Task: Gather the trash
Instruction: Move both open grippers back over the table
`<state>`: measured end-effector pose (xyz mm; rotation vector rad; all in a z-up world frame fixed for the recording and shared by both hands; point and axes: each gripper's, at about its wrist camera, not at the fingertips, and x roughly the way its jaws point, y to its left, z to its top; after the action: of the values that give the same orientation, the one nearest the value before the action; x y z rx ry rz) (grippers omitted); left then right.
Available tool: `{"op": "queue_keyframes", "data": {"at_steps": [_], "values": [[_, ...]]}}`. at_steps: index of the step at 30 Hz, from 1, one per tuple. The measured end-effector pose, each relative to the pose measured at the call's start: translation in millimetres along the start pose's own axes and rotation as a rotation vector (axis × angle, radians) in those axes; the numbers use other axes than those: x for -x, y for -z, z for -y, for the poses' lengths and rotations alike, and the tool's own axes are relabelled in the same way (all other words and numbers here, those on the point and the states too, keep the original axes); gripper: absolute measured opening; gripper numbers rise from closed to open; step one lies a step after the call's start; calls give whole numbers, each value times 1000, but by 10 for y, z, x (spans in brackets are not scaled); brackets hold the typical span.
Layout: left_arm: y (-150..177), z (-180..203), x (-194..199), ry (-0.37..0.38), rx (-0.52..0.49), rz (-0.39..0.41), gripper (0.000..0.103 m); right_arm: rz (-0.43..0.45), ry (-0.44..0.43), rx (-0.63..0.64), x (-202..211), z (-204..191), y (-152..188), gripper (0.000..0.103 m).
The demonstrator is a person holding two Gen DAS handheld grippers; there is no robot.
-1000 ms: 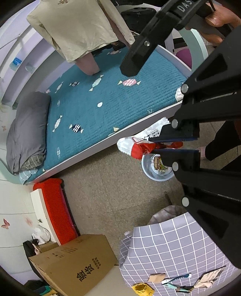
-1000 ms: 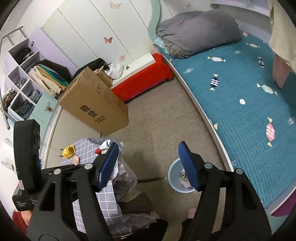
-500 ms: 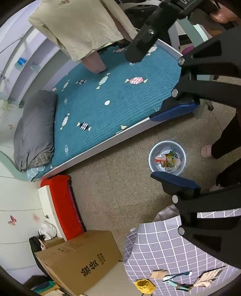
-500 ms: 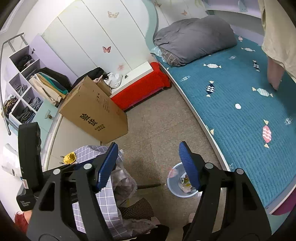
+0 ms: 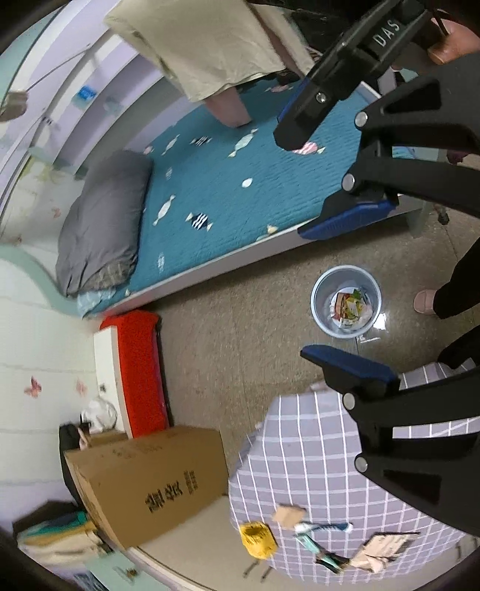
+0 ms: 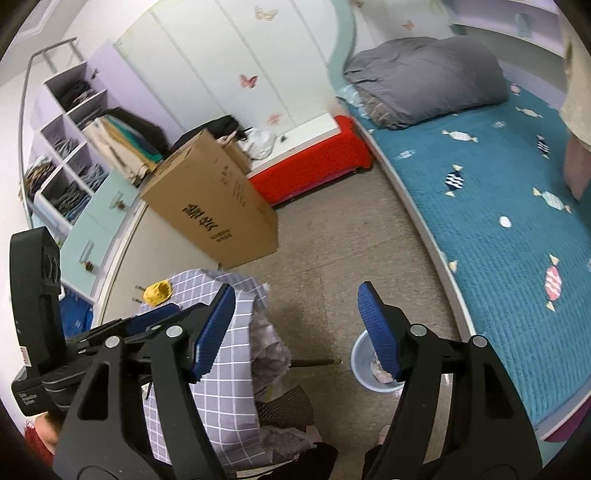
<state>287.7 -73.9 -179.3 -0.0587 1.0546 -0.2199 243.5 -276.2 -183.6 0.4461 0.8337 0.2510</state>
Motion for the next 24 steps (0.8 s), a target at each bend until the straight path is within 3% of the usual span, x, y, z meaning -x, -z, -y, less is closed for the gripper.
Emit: {"op": "queue_keyframes", "data": {"at_steps": [14, 24], "values": [[261, -1238, 408, -116, 251, 42, 60, -137, -137, 147, -673, -1112, 211, 69], [394, -2290, 448, -163, 392, 10, 60, -242, -178, 202, -1316, -1886, 422, 69]]}}
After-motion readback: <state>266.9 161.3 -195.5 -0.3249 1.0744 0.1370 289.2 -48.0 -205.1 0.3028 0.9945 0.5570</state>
